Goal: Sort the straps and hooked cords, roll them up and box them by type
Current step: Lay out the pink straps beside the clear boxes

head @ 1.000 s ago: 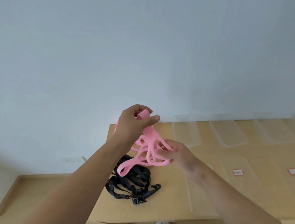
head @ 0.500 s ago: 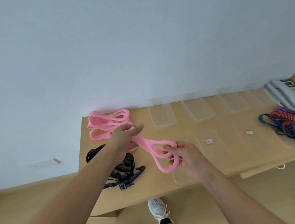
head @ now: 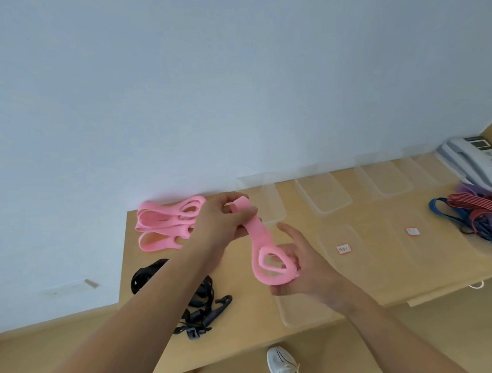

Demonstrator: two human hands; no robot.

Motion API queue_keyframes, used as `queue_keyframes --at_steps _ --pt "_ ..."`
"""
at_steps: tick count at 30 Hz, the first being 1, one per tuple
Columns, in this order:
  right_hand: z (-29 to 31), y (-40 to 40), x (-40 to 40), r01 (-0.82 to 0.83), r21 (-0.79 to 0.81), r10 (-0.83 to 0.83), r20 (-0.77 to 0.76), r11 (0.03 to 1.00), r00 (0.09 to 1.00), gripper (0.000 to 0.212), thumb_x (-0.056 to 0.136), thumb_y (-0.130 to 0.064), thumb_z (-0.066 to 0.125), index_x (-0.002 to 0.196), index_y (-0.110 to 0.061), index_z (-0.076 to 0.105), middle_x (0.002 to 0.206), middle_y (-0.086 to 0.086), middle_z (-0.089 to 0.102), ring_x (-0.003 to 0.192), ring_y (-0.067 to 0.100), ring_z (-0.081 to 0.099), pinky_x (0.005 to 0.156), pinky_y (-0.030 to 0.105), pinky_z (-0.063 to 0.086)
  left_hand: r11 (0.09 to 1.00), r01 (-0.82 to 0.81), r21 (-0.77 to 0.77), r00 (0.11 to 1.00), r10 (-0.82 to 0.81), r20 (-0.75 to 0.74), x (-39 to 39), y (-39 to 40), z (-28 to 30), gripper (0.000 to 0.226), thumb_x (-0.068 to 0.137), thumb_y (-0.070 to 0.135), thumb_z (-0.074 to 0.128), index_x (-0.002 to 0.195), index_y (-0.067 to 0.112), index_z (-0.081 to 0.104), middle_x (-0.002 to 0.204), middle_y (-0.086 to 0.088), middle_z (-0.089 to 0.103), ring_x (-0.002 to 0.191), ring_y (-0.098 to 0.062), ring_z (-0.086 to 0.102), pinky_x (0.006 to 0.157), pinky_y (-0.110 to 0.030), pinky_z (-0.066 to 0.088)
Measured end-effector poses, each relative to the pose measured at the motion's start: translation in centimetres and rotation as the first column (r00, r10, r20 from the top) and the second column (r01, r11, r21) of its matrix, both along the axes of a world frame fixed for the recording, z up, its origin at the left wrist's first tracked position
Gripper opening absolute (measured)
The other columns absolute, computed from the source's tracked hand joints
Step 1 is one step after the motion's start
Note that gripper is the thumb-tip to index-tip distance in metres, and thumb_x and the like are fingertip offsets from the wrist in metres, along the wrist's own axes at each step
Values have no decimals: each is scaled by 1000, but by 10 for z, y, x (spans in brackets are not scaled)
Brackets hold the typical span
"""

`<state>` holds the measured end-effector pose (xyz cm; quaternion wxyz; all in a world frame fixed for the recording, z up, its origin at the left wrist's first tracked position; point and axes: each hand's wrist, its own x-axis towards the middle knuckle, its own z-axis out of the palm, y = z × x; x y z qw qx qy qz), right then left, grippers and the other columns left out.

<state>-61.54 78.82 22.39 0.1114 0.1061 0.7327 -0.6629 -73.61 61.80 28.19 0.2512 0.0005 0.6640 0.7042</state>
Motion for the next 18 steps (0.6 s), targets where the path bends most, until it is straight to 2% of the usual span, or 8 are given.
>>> queue_keyframes --at_steps 4,6,9,11,12,14,16,18 --pt "15 15 -10 -168 -102 166 -28 981 986 102 57 -24 97 144 -31 43 135 -1 63 133 14 53 90 36 55 995 101 4 989 -100 -113 4 23 33 29 88 -1 76 114 6 66 100 -18 77 87 -34 77 82 -44 63" --pt "22 23 -10 -290 -118 284 -61 950 957 103 53 -39 97 142 -27 47 143 -8 56 138 11 47 95 38 54 991 130 6 980 -128 -150 6 33 44 28 87 -2 75 113 5 67 97 -17 78 86 -35 77 81 -44 64" --pt "29 37 -8 -401 -203 391 -92 893 916 110 47 -51 95 144 -40 44 149 -16 48 142 6 40 108 32 45 990 139 2 976 -137 -171 6 46 51 29 87 -3 76 113 5 67 96 -17 78 86 -35 77 82 -46 63" --pt "25 46 -7 -419 -253 413 -77 872 907 119 48 -54 94 150 -31 38 151 -6 48 144 12 40 115 34 39 992 127 4 977 -125 -171 6 52 52 29 87 -4 75 114 4 67 97 -18 78 85 -35 77 81 -45 64" --pt "22 50 -6 -378 -277 373 -70 883 925 114 54 -51 94 150 -24 39 148 1 51 141 17 44 115 40 39 993 121 6 978 -118 -170 6 55 52 29 87 -4 75 114 4 67 98 -19 77 85 -35 77 81 -44 64" --pt "12 50 -8 -188 -280 177 -66 941 982 66 79 -29 84 136 -13 55 128 13 62 124 22 56 108 53 41 995 103 10 981 -99 -168 6 60 51 30 87 -5 74 114 5 67 100 -20 77 85 -34 77 80 -42 64" --pt "2 49 -10 105 -280 -112 -7 954 994 26 85 -13 75 110 -8 69 99 12 65 99 22 59 93 42 48 998 66 18 984 -63 -166 6 63 47 30 86 -6 74 114 5 67 101 -21 76 89 -35 77 81 -41 64" --pt "-10 49 -9 300 -413 -283 103 860 953 17 76 -8 79 91 -9 71 89 8 61 88 22 58 82 33 48 1000 11 15 988 -9 -157 3 64 40 31 85 -6 75 112 7 68 104 -24 74 94 -36 75 83 -42 64"
